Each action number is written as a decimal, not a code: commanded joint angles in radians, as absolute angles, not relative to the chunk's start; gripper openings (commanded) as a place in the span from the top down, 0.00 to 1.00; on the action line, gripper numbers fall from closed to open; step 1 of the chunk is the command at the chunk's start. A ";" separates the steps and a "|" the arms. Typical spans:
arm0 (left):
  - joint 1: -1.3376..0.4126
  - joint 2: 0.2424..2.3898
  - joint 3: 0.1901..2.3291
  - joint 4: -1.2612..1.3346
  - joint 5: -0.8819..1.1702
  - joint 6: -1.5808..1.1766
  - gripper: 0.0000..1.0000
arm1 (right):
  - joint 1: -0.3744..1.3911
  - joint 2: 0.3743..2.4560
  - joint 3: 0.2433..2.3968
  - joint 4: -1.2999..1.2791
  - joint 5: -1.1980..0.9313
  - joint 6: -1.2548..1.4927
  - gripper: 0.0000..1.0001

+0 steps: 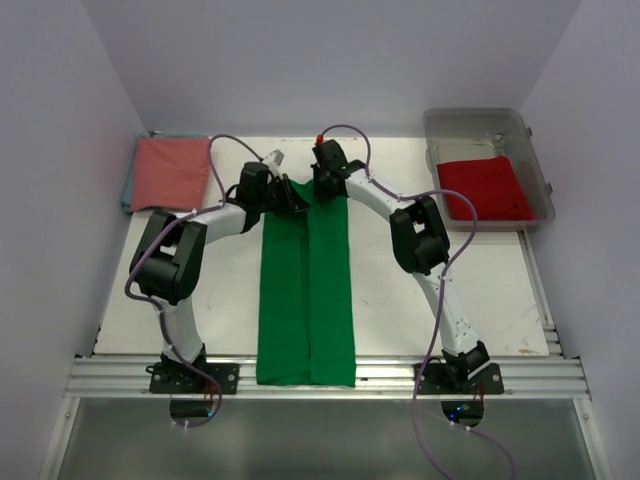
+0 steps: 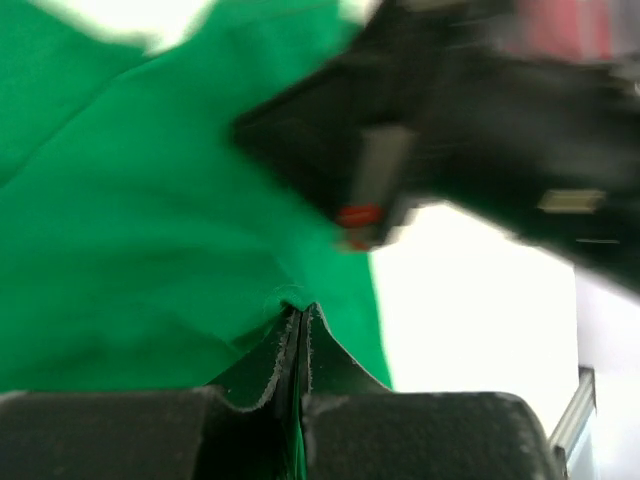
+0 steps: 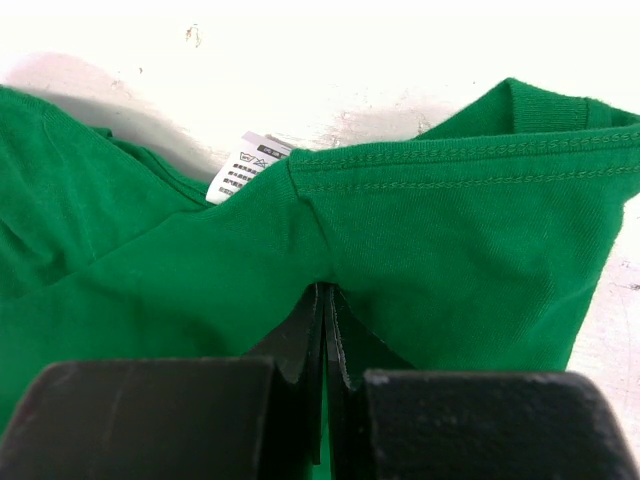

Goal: Fold and stack the t-shirts

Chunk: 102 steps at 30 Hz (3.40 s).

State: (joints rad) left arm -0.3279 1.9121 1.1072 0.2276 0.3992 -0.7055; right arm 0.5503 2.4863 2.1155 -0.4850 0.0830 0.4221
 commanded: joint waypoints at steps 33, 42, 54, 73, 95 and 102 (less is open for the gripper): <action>-0.511 1.745 1.220 0.123 0.296 -0.446 0.37 | 0.532 2.528 2.036 -0.551 0.112 0.403 1.00; -0.520 1.573 1.071 0.003 0.013 -0.469 0.35 | 0.531 2.534 2.026 -0.546 0.114 0.399 1.00; -0.519 1.655 0.911 0.153 -0.017 -0.600 0.46 | 0.523 2.528 2.007 -0.535 0.101 0.403 1.00; -0.512 1.801 0.951 0.296 -0.152 -0.627 0.58 | 0.508 2.513 1.970 -0.523 0.094 0.403 1.00; -0.514 1.936 1.069 0.347 -0.089 -0.591 0.60 | 0.499 2.525 1.971 -0.523 0.091 0.396 1.00; -0.514 1.980 1.072 0.414 -0.028 -0.592 0.59 | 0.497 2.523 1.965 -0.522 0.091 0.393 1.00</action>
State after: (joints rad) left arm -0.5175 1.9640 1.0420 0.3218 -0.0536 -0.6094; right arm 0.5140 2.4599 2.0266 -0.3611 0.0601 0.4255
